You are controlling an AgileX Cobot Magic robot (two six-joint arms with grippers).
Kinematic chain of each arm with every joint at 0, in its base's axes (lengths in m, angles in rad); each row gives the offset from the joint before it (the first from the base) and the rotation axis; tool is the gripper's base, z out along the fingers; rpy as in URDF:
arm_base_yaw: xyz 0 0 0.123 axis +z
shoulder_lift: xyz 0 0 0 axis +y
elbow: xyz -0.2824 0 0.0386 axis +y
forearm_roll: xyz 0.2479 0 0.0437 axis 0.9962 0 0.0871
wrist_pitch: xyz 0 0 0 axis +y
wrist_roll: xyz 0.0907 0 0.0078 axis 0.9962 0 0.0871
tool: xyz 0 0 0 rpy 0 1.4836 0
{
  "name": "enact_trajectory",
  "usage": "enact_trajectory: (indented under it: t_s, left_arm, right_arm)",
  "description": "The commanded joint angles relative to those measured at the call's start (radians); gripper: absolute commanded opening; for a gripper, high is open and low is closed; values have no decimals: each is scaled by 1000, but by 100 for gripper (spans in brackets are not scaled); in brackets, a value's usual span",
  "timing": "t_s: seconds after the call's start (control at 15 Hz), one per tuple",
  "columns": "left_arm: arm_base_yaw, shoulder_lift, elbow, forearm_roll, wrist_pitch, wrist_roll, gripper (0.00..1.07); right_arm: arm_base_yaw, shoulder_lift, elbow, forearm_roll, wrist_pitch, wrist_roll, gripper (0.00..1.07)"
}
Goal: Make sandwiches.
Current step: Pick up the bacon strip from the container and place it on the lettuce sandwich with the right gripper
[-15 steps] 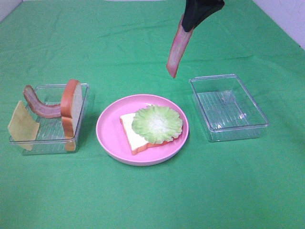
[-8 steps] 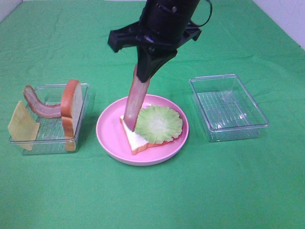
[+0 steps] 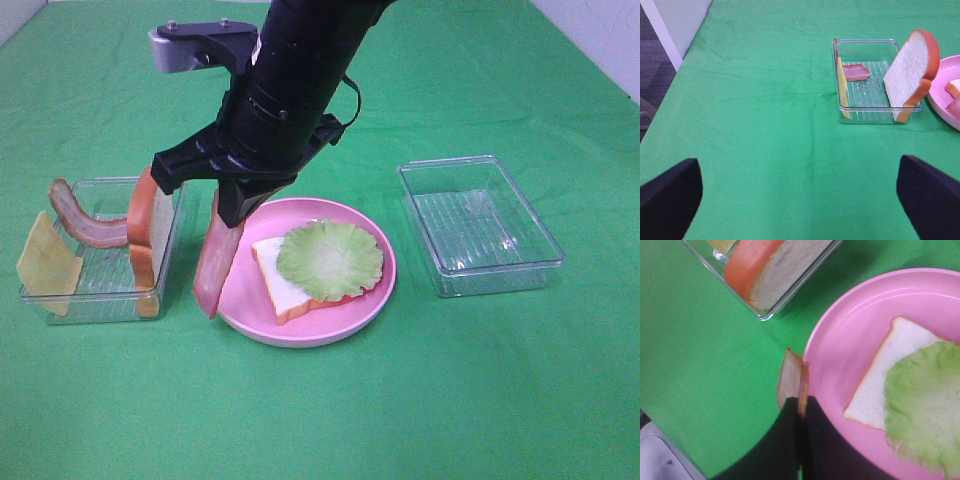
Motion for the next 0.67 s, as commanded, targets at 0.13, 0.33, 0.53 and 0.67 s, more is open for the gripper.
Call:
enact_trajectory:
  t_s: [0.13, 0.33, 0.53, 0.67]
  left_arm:
    - [1, -2, 1, -5, -2, 0, 101]
    - [1, -2, 1, -5, -2, 0, 101]
    - [1, -2, 1, -5, -2, 0, 101]
    - [1, -2, 1, -5, -2, 0, 101]
  right_arm:
    - [-2, 61, 5, -209, -56, 70, 0]
    - [-2, 111, 5, -402, -56, 180, 0]
    - [-2, 140, 5, -508, -55, 236, 0]
    - [-2, 155, 5, -542, -55, 241, 0]
